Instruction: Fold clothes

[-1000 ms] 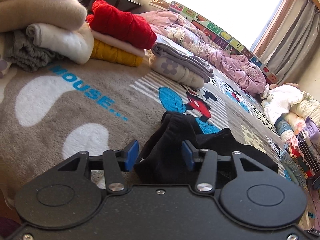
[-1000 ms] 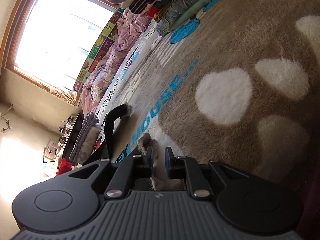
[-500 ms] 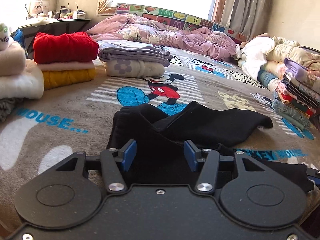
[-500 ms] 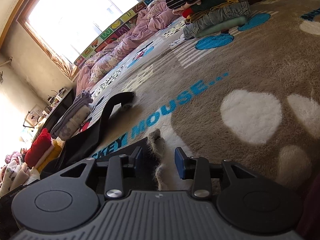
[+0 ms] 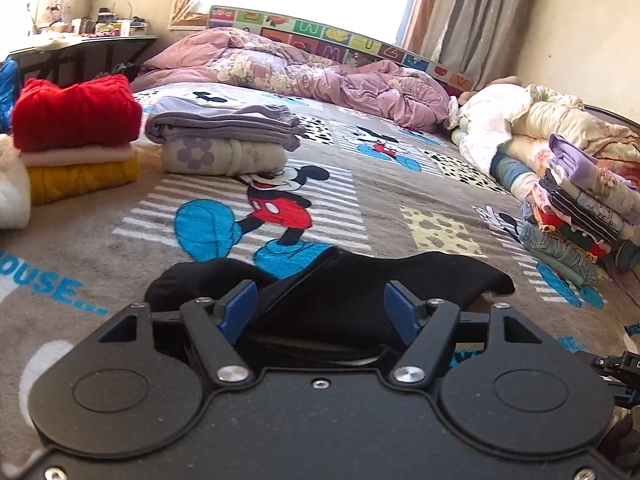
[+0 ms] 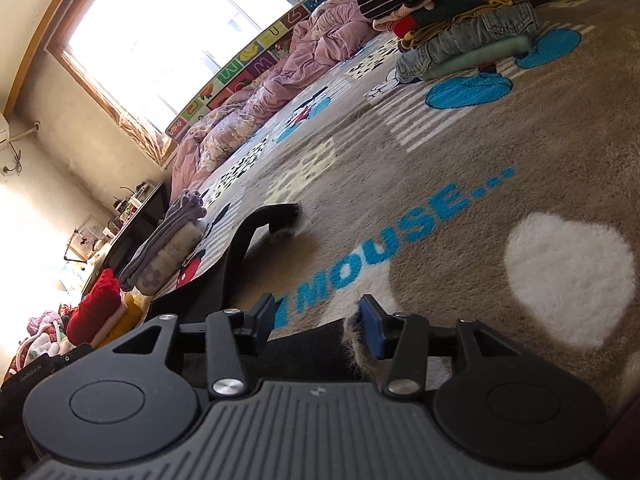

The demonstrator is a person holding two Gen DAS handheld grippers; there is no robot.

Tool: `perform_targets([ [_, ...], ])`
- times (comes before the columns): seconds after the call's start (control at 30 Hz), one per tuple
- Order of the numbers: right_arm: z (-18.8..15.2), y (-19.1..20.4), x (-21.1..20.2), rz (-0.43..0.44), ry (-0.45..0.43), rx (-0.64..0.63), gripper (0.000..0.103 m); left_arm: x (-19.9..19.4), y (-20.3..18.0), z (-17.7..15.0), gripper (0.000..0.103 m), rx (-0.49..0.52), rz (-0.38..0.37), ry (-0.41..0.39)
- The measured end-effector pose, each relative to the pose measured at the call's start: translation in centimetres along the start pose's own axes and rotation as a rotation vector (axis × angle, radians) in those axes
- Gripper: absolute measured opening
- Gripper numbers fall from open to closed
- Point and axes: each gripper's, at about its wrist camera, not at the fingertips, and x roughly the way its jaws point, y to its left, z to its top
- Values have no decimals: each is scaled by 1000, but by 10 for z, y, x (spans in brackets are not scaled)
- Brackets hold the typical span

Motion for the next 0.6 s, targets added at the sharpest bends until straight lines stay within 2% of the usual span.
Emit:
perform_targets([
  [0.1, 6, -3, 12, 43, 29, 50, 54, 23, -10, 10, 70, 47, -9, 20],
  [0.2, 16, -4, 24, 74, 43, 96, 55, 51, -10, 17, 70, 53, 0, 58],
  [0.33, 28, 0, 43, 116, 68, 155, 62, 76, -8, 19, 70, 70, 13, 81],
  [0.47, 30, 4, 68, 226, 101, 241, 71, 96, -7, 18, 70, 92, 7, 99],
  [0.53, 24, 5, 78, 301, 119, 268, 72, 103, -9, 15, 69, 123, 6, 110],
  [0.6, 17, 5, 86, 358, 146, 292, 72, 107, -12, 12, 64, 154, 6, 116],
])
